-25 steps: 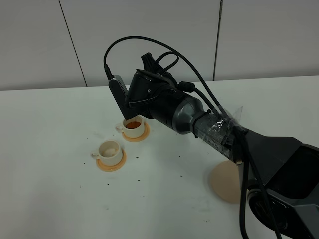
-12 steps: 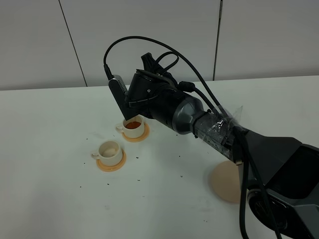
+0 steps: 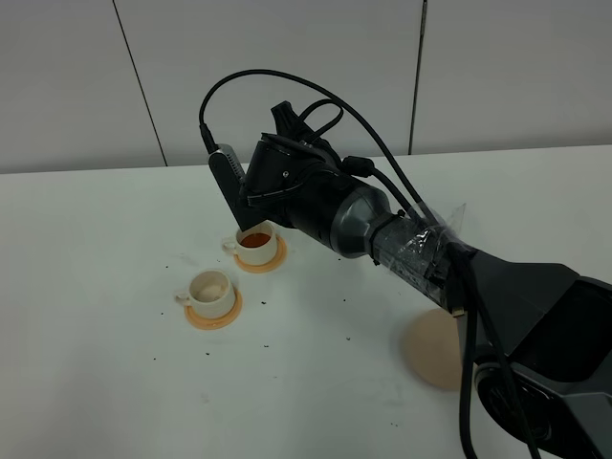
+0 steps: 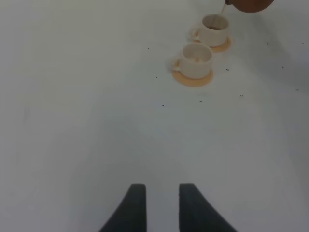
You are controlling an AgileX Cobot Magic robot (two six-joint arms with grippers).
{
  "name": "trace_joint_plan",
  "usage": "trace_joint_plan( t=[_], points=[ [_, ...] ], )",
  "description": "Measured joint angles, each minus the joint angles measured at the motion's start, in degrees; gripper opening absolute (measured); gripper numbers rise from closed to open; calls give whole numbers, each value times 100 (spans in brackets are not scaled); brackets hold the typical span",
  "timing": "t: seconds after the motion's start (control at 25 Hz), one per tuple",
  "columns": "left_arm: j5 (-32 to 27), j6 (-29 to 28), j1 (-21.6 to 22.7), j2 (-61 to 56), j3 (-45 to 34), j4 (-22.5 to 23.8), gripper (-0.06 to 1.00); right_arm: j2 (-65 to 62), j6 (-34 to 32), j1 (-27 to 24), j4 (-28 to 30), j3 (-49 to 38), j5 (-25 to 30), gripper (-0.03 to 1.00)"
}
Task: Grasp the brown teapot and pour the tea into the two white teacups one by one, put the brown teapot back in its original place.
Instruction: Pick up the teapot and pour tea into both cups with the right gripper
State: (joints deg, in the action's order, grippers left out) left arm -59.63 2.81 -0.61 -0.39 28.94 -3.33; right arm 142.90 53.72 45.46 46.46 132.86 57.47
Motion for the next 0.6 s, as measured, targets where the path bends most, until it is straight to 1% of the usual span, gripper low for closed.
trace_joint_plan(
  t=[0.6],
  points=[
    [0,0,0,0,0,0,24,0,0,0,2,0,0,10]
  ],
)
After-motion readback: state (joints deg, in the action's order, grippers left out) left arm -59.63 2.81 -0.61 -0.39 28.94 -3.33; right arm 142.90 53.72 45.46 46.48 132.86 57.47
